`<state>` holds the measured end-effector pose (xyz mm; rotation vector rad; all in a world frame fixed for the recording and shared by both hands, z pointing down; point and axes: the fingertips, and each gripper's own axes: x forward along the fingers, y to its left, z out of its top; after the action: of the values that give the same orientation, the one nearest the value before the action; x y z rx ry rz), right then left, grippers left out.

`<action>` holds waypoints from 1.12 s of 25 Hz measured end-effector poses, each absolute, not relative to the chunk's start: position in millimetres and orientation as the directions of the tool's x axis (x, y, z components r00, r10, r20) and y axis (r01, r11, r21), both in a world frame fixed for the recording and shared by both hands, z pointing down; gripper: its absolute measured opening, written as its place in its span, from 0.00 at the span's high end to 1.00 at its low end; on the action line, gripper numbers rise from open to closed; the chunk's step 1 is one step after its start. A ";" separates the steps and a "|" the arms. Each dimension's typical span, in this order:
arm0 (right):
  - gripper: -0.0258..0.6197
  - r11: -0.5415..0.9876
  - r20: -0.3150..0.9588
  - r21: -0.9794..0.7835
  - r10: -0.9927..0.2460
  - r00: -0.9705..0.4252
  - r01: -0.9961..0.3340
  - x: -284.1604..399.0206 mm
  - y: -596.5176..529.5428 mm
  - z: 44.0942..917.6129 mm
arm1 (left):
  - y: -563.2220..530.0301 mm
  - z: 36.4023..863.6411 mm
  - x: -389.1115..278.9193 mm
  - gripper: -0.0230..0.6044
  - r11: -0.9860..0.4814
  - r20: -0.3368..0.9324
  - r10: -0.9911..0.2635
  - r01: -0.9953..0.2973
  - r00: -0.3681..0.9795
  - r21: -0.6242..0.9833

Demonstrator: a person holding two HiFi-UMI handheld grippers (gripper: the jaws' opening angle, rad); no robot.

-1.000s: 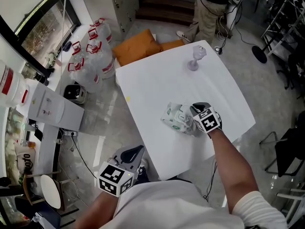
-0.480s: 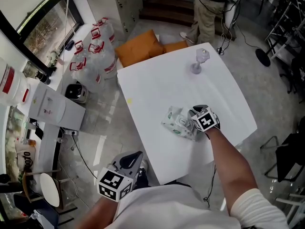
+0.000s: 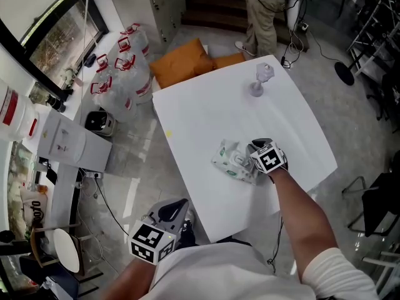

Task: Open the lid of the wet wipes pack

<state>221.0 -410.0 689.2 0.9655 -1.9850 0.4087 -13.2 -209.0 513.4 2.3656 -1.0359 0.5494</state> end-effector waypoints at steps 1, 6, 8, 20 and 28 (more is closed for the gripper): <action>0.84 0.644 0.816 0.087 -0.484 -0.317 -0.760 222.0 -410.1 685.4 | -209.8 512.1 -12.2 0.95 -0.593 0.534 -0.559 -0.756 0.634 0.277; 0.85 0.627 0.783 0.122 -0.537 -0.313 -0.770 223.0 -403.1 657.4 | -211.4 505.9 -7.2 0.95 -0.630 0.511 -0.549 -0.729 0.662 0.268; 0.84 0.617 0.764 0.133 -0.562 -0.316 -0.775 222.5 -395.7 641.7 | -210.6 503.6 -4.3 0.95 -0.647 0.500 -0.541 -0.714 0.677 0.266; 0.84 0.555 0.610 0.196 -0.714 -0.343 -0.808 208.3 -309.5 522.6 | -217.4 472.2 26.5 0.95 -0.762 0.407 -0.492 -0.607 0.770 0.227; 0.83 0.493 0.509 0.092 -0.770 -0.384 -0.865 191.3 -244.4 462.7 | -220.3 451.7 46.3 0.95 -0.820 0.372 -0.449 -0.540 0.813 0.191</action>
<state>191.3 -244.4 462.7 1.3461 -2.2489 0.2574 46.3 -220.3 451.7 2.7099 -0.7565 0.4528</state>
